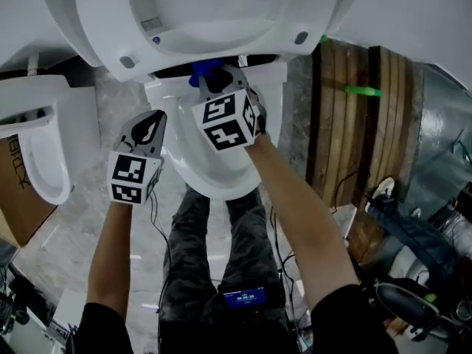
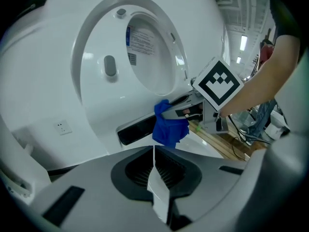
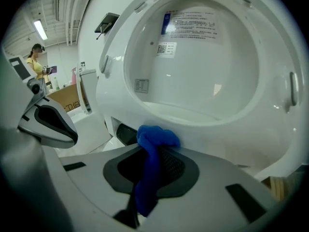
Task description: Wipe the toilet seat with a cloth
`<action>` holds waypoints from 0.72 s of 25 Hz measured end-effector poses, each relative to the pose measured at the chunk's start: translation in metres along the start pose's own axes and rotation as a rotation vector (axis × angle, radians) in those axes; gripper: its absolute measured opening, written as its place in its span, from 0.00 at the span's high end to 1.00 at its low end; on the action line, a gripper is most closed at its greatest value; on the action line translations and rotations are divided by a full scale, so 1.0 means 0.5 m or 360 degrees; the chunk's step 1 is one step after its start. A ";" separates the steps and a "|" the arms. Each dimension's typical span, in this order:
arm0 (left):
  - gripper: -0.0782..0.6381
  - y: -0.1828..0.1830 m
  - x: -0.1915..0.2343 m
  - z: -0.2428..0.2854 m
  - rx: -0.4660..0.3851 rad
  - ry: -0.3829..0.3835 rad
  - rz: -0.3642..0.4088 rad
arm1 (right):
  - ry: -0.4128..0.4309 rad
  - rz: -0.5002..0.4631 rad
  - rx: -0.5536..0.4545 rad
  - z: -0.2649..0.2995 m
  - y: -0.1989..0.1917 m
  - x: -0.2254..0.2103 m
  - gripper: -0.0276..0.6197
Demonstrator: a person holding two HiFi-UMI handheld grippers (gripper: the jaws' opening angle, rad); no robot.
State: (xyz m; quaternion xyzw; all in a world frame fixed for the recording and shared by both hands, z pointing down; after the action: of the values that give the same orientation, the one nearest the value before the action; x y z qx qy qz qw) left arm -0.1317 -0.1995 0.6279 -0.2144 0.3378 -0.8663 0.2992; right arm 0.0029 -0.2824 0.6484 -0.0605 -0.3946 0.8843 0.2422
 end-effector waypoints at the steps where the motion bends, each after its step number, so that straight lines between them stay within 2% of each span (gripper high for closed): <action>1: 0.86 0.005 -0.009 0.006 0.0001 -0.0007 0.0003 | -0.0007 0.0003 -0.0002 -0.005 -0.004 -0.012 0.86; 9: 0.86 0.049 -0.069 0.062 0.0008 -0.0093 0.0049 | -0.0107 0.0081 -0.0007 -0.042 -0.037 -0.118 0.86; 18: 0.86 0.099 -0.124 0.107 0.0031 -0.0136 0.0109 | -0.0208 0.0142 -0.0037 -0.091 -0.063 -0.227 0.86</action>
State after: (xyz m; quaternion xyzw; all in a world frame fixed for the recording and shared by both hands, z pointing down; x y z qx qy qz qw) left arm -0.0376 -0.2121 0.6187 -0.2366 0.3235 -0.8488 0.3448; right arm 0.1275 -0.2882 0.6307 -0.0231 -0.4168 0.8916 0.1755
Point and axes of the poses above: the fingertips, and each gripper's own axes: z forward along the fingers, x to its left, y out of its top, the point moved 5 cm from there along -z, backward along the fingers, and after that the axes turned 7 degrees about -y, right-handed, at the moved point
